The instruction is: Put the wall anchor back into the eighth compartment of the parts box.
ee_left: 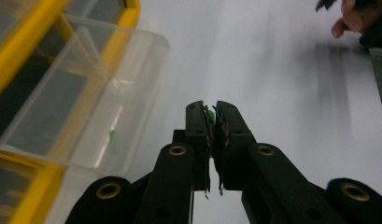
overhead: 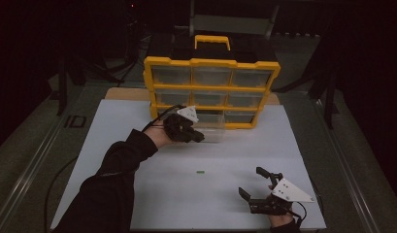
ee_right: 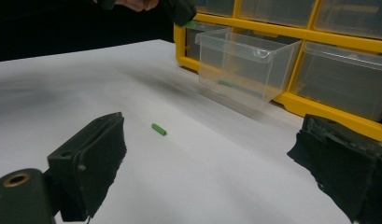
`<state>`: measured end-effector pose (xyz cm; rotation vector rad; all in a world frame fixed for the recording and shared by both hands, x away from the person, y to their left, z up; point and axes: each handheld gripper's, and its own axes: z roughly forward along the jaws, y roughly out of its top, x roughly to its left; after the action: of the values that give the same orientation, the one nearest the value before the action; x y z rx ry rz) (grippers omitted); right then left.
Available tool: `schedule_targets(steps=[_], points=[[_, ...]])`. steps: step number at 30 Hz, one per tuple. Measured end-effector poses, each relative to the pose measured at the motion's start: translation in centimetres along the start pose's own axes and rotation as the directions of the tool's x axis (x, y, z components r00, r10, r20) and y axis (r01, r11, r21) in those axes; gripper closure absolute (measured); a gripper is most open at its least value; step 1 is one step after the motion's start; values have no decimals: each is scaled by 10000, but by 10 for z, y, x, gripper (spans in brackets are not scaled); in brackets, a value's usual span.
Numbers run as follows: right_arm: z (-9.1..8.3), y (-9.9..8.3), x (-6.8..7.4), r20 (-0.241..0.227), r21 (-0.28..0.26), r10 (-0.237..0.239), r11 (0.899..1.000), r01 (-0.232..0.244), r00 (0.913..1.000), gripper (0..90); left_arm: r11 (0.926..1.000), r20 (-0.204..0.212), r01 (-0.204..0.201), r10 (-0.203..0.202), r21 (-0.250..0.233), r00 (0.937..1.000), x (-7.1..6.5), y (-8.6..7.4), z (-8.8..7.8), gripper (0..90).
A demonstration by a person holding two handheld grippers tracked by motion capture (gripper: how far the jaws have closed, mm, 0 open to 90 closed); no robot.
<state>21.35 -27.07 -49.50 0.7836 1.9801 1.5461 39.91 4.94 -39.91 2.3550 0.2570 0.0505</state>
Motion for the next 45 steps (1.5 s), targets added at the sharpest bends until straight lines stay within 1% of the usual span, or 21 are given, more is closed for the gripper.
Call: schedule_targets(steps=[2, 4, 7, 12, 15, 19, 20, 24, 25, 26, 27, 30, 32, 33, 34, 35, 36, 38, 39, 42, 45], points=[[0, 0, 0, 33, 34, -13, 10000, 13, 10000, 81, 9999, -97, -2, 1, -102, 10000, 6, 7, -6, 842], [-1, 0, 0, 50, 3, -23, 10000, 23, 10000, 81, 9999, -132, -32, 31, -123, 9999, 8, 9, -8, 841], [-3, 1, 0, 185, -148, 17, 9999, -14, 9998, 81, 9993, -324, 15, -27, -361, 9995, 15, 16, -14, 841], [-3, 1, -1, 236, -154, -10, 9999, 14, 9997, 81, 9988, -396, 89, -109, -491, 9992, 19, 23, -17, 842], [-3, 1, 0, 228, -148, -79, 9999, 83, 9997, 81, 9981, -607, 70, -108, -617, 9981, 24, 29, -21, 841], [-2, 0, -1, 175, -88, 13, 10000, -11, 9998, 81, 9968, -647, 125, -176, -789, 9978, 29, 35, -23, 841], [-2, 0, -1, 154, -79, 17, 10000, -16, 9999, 81, 9964, -748, 109, -173, -842, 9970, 30, 36, -22, 841], [-2, 1, 0, 103, -89, -32, 10000, 33, 9999, 81, 9939, -796, 303, -389, -1063, 9961, 34, 40, -21, 841], [-2, 0, 0, 63, -76, 8, 10000, -8, 10000, 81, 9916, -851, 511, -614, -1186, 9945, 37, 42, -20, 841], [-1, 0, 0, 66, -53, 20, 10000, -20, 10000, 81, 9916, -851, 511, -614, -1186, 9945, 37, 42, -20, 841], [-1, 0, -1, 32, -49, 58, 10000, -58, 10000, 81, 9894, -952, 668, -794, -1288, 9923, 40, 45, -18, 841], [-2, -1, -1, 6, -39, 72, 10000, -72, 10000, 81, 9870, -1011, 770, -917, -1410, 9906, 42, 45, -17, 841], [-2, -1, -2, -4, -59, 95, 9999, -95, 10000, 81, 9818, -1087, 1131, -1303, -1524, 9855, 46, 45, -14, 841], [-2, -1, -2, -25, -58, 108, 9999, -108, 9999, 81, 9806, -1106, 1189, -1369, -1558, 9844, 47, 45, -12, 841], [-2, -1, -2, -26, -48, 102, 9999, -102, 9999, 81, 9806, -1106, 1189, -1369, -1558, 9844, 47, 45, -12, 841], [-2, -1, -2, -35, -49, 108, 9999, -108, 9999, 81, 9790, -1138, 1359, -1539, -1519, 9815, 49, 44, -9, 841], [-2, -1, -2, -36, -44, 102, 9999, -102, 9999, 81, 9786, -1169, 1401, -1584, -1509, 9804, 49, 43, -6, 841], [-1, -1, -2, -56, -34, 136, 9999, -136, 9999, 81, 9789, -1154, 1433, -1607, -1457, 9802, 50, 43, -4, 841], [-1, -1, -2, -73, -16, 139, 9999, -139, 9999, 81, 9822, -1260, 1361, -1525, -1294, 9802, 50, 43, 1, 840], [-1, -1, -2, -93, 5, 136, 9999, -136, 9999, 81, 9839, -1361, 1374, -1525, -1142, 9789, 51, 42, 5, 840], [0, -2, -2, -152, 38, 178, 9998, -178, 9997, 81, 9862, -1516, 1469, -1571, -762, 9759, 52, 41, 12, 840]])
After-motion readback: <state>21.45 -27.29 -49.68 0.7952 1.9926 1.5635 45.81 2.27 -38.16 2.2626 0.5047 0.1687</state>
